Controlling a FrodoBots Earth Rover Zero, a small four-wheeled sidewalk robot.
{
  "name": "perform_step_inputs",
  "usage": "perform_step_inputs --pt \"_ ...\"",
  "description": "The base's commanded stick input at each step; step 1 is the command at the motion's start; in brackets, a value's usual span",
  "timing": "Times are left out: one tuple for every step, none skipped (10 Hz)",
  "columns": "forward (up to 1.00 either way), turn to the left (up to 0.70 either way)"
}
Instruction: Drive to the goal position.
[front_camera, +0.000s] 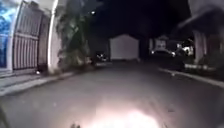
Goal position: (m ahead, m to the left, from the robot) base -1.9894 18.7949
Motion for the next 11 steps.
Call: perform_step_inputs --pt "1.00 0.00" --pt "1.00 0.00" --pt "1.00 0.00" --pt "1.00 0.00" --pt "1.00 0.00" --pt "1.00 0.00" --pt "1.00 0.00" --pt "1.00 0.00" --pt "1.00 0.00" --pt "1.00 0.00" --pt "1.00 0.00"
